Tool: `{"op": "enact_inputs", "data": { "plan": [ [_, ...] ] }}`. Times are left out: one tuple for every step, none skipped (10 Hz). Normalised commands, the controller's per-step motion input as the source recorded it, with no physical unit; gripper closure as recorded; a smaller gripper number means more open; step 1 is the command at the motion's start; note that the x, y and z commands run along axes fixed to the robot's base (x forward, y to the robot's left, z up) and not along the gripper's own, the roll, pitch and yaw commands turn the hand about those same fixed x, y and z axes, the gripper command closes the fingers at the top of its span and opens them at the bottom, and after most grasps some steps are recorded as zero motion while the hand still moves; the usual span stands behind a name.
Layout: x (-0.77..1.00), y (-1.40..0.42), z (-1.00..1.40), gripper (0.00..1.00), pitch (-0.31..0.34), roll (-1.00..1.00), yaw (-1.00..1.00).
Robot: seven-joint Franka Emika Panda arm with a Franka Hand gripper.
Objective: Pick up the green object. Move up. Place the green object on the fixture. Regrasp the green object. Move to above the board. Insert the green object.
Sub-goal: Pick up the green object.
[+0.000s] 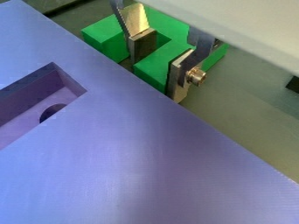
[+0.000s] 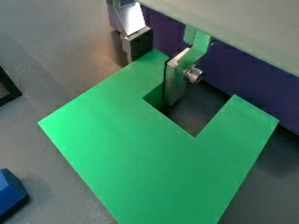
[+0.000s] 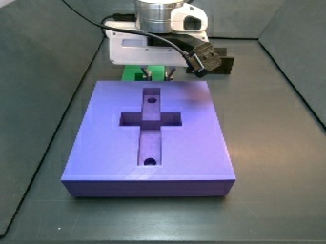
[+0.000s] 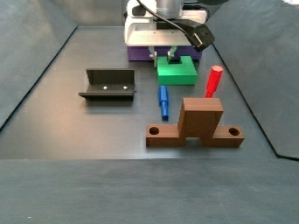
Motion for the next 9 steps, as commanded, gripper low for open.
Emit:
{"op": "enact_inputs", "data": {
  "plan": [
    [0.0, 0.0, 0.0, 1.0, 0.0, 0.0, 0.0],
    [0.0, 0.0, 0.0, 1.0, 0.0, 0.0, 0.0],
    [0.0, 0.0, 0.0, 1.0, 0.0, 0.0, 0.0],
    [0.0, 0.0, 0.0, 1.0, 0.0, 0.0, 0.0],
    [0.0, 0.0, 0.0, 1.0, 0.0, 0.0, 0.0],
    [0.0, 0.0, 0.0, 1.0, 0.0, 0.0, 0.0],
    [0.0, 0.0, 0.0, 1.0, 0.0, 0.0, 0.0],
    [0.0, 0.0, 0.0, 1.0, 0.0, 0.0, 0.0],
    [0.0, 0.0, 0.0, 1.0, 0.0, 0.0, 0.0]
  ]
}}
